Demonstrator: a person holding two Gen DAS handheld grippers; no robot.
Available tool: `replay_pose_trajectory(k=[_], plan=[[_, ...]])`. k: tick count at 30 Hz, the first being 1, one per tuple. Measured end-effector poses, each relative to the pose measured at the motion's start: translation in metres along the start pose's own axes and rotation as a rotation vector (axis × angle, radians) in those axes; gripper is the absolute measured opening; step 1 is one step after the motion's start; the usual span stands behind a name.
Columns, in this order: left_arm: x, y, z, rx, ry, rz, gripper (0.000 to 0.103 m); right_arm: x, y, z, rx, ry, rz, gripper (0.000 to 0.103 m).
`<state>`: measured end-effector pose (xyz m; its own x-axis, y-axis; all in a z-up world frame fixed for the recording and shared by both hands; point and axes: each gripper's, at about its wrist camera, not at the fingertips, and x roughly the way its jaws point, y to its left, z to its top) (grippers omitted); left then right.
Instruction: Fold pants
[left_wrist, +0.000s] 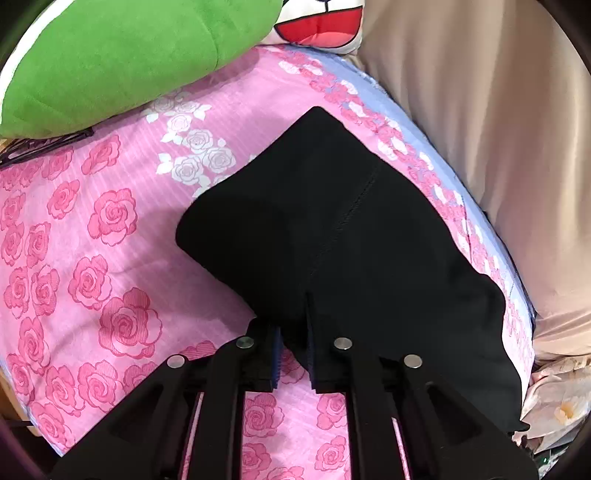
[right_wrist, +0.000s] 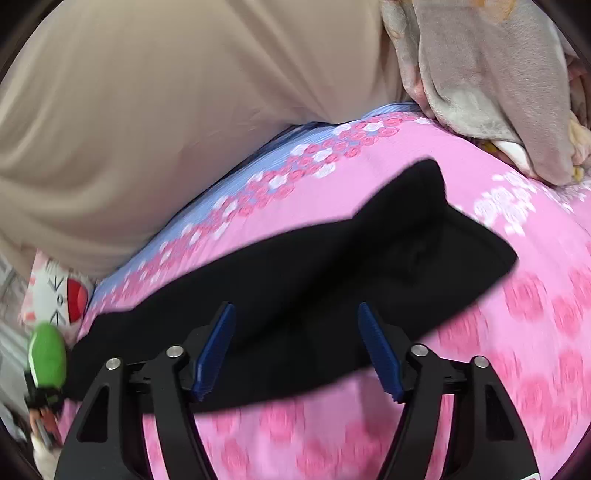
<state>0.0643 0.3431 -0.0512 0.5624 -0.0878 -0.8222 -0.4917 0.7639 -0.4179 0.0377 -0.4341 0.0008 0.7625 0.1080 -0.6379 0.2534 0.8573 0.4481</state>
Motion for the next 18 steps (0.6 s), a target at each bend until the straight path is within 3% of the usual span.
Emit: replay_pose_trajectory(k=[2,3,4,5,6,9,11,13,16,18], plan=[[0.000,0.001,0.002,0.002,0.006,0.004,0.011,0.024,-0.008,0.021,0.033,0.032,-0.042,0.072],[0.000,0.000,0.003,0.003,0.008,0.006,0.011,0.041,-0.015,0.031,0.054,0.061,-0.059,0.058],[0.000,-0.001,0.004,0.002,0.009,0.009,0.010,0.050,-0.019,0.038,0.062,0.078,-0.068,0.003],[-0.002,0.002,0.005,0.002,0.008,0.010,0.010,0.058,-0.019,0.048,0.060,0.100,-0.094,0.005],[-0.007,-0.001,0.008,0.008,-0.003,0.011,0.010,0.051,-0.014,0.057,0.061,0.068,-0.071,0.005],[-0.030,-0.007,0.014,0.053,-0.044,-0.006,0.010,-0.004,0.006,0.073,-0.002,-0.092,0.055,0.004],[-0.033,-0.009,0.015,0.075,-0.041,-0.012,0.011,-0.038,0.005,0.067,-0.046,-0.172,0.060,0.004],[-0.023,-0.011,0.013,0.098,-0.021,0.028,0.011,-0.031,-0.021,0.051,-0.019,-0.124,0.010,0.004],[-0.001,-0.002,0.010,0.078,0.030,0.044,0.011,0.014,-0.072,0.014,0.084,0.061,-0.064,0.004],[0.003,-0.001,0.008,0.080,0.026,0.049,0.012,0.020,-0.082,0.000,0.122,0.068,-0.047,0.005]])
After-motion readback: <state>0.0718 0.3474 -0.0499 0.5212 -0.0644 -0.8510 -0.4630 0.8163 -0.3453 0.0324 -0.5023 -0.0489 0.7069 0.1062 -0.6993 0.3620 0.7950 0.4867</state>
